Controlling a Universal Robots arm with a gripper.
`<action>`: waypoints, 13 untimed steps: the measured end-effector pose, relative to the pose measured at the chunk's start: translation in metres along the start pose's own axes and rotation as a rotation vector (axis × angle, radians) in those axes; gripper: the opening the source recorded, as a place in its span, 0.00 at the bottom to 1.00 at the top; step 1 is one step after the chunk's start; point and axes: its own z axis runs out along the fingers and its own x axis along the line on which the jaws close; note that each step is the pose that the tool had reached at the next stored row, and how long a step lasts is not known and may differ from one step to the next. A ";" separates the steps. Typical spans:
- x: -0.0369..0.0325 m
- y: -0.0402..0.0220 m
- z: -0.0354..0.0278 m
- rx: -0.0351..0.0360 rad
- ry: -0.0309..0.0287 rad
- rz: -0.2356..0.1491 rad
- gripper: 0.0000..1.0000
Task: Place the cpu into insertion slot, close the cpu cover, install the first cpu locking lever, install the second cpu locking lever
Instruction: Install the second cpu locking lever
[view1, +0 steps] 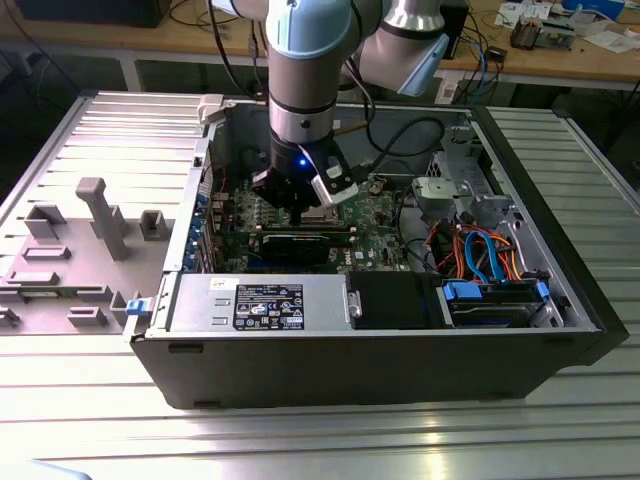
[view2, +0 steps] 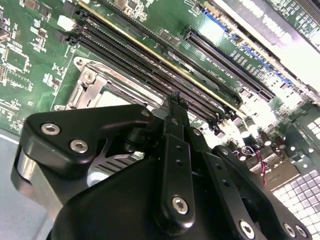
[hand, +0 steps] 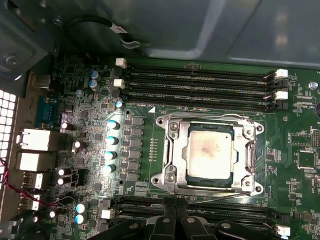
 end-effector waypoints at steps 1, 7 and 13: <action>0.0011 -0.0016 -0.0001 -0.0027 -0.0002 -0.001 0.11; 0.0058 -0.0034 0.0001 -0.0082 0.0014 -0.021 0.11; 0.0079 -0.0037 0.0041 -0.0282 0.0007 -0.033 0.11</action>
